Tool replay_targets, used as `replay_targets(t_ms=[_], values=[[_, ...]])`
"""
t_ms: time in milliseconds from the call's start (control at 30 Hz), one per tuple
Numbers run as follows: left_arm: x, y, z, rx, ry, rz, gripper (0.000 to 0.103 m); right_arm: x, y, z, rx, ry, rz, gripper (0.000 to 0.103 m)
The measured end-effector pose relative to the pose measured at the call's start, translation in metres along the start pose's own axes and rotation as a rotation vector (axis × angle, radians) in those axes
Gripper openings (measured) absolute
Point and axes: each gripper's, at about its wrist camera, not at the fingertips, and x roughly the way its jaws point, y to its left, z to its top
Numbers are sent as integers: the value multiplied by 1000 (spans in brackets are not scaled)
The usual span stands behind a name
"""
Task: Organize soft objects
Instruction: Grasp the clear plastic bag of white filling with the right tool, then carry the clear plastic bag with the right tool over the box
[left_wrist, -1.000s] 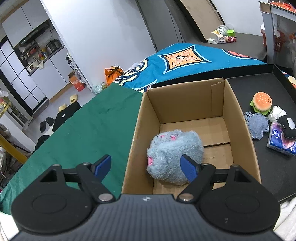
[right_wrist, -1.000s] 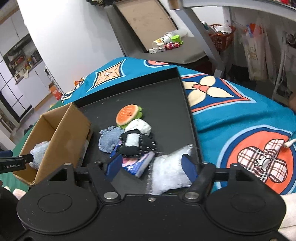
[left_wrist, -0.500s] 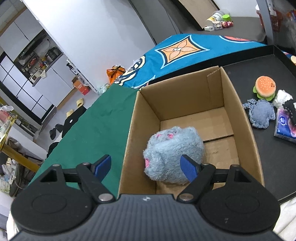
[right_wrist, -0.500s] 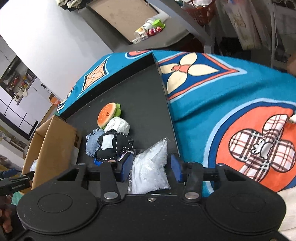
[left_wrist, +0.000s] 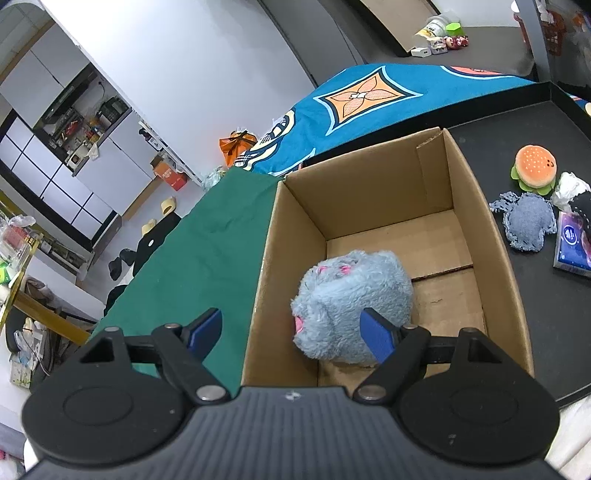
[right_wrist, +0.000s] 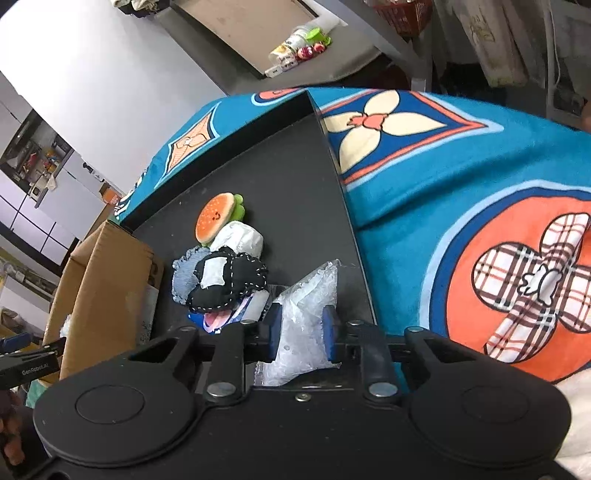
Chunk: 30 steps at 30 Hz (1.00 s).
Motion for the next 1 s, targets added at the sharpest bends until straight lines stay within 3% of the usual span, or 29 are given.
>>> replay_targets(t_ms=[567, 1000], values=[[-8, 20, -7, -96, -47, -42, 81, -24, 26, 4, -65, -124, -4, 21], [-4, 44, -10, -231, -45, -95, 81, -37, 78, 12, -178, -179, 13, 21]])
